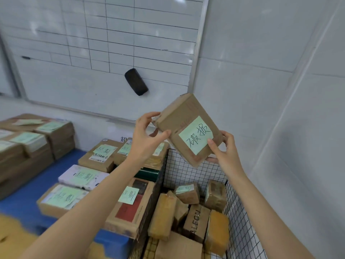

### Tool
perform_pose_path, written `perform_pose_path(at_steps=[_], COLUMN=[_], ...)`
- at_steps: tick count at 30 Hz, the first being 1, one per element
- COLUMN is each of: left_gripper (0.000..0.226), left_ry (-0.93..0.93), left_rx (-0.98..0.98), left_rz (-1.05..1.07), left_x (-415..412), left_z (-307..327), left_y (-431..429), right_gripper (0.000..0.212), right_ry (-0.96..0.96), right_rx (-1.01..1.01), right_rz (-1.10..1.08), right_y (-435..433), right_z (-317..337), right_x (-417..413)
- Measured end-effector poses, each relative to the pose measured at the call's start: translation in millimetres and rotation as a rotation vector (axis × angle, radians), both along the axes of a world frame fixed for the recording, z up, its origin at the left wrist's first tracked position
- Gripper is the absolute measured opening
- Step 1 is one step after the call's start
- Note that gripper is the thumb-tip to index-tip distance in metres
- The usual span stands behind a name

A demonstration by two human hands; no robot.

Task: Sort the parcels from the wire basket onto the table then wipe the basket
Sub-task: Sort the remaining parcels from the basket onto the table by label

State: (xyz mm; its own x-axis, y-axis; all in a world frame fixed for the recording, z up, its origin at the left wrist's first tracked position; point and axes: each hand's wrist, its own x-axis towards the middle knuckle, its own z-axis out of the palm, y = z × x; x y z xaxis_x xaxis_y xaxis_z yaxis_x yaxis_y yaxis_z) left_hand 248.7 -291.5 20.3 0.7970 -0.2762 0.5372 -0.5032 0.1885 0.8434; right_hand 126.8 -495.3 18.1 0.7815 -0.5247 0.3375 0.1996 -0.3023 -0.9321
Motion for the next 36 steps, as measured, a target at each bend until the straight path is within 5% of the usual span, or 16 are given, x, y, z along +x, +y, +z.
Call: perform_pose_path(at_steps=[8, 19, 25, 30, 36], left_gripper=[0.055, 0.053, 0.080, 0.076, 0.072], left_ry=[0.112, 0.066, 0.006, 0.071, 0.057], left_rx=[-0.143, -0.142, -0.015, 0.020, 0.048], left_rz=[0.283, 0.397, 0.322, 0.320, 0.301], left_x=[3, 19, 44, 79, 116], left_z=[-1, 0, -6, -5, -6], left_y=[91, 217, 290, 376, 464], right_gripper=[0.049, 0.043, 0.059, 0.070, 0.030], right_ry=[0.042, 0.019, 0.028, 0.009, 0.023], right_rx=[0.212, -0.038, -0.165, -0.196, -0.006], right_rz=[0.320, 0.487, 0.469, 0.448, 0.470], right_y=[94, 214, 299, 379, 469], right_z=[-24, -9, 4, 3, -4], right_x=[49, 116, 150, 186, 228])
